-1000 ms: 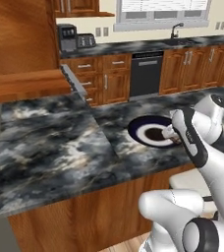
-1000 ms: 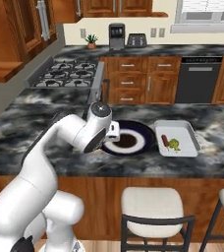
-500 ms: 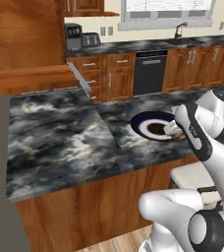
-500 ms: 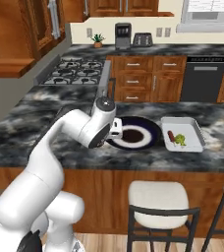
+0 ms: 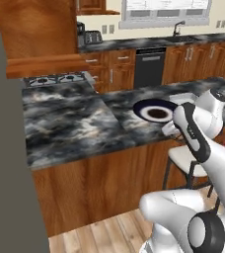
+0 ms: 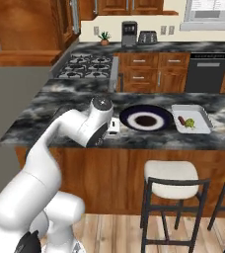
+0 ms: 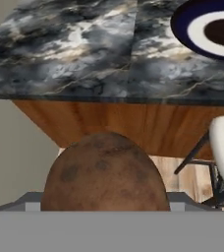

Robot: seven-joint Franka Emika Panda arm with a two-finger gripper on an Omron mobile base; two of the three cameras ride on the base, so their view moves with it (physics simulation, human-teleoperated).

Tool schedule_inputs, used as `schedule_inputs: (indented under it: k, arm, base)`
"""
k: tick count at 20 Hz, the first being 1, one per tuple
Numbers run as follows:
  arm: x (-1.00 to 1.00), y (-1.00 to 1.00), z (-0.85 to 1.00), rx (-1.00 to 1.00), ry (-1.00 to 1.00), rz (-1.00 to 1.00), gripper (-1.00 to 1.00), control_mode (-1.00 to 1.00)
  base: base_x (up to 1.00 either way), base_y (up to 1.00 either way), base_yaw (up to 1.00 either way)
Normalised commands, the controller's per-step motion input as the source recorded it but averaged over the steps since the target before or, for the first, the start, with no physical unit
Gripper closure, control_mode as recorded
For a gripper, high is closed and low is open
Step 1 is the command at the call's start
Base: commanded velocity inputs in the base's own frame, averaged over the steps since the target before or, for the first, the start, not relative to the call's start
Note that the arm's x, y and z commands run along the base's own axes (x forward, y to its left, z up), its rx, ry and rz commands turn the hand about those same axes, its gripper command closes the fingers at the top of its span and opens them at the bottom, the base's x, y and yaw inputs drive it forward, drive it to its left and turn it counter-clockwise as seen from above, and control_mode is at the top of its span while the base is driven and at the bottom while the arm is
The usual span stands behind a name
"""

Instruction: Place one cooked food and one vegetable from the large plate to each tupperware container.

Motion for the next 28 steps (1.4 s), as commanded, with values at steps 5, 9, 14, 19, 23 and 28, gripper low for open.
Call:
schedule_inputs:
  k: [5,9,14,19,23,28]
  arm:
    - [0.0,0.0,0.0,0.0,0.0,0.0,1.0,1.0]
    - [0.0,0.0,0.0,0.0,0.0,0.0,1.0,1.0]
    - [0.0,0.0,0.0,0.0,0.0,0.0,1.0,1.0]
    - [0.0,0.0,0.0,0.0,0.0,0.0,1.0,1.0]
    - [0.0,0.0,0.0,0.0,0.0,0.0,1.0,1.0]
    - [0.0,0.0,0.0,0.0,0.0,0.0,1.0,1.0]
  base:
    - [-0.47,-1.0,-0.01]
    - [0.4,-1.0,0.0]
    - [0.47,-1.0,0.02]
    - [0.63,-1.0,0.01]
    - [0.65,-1.0,0.0]
    - [0.87,-0.86,0.02]
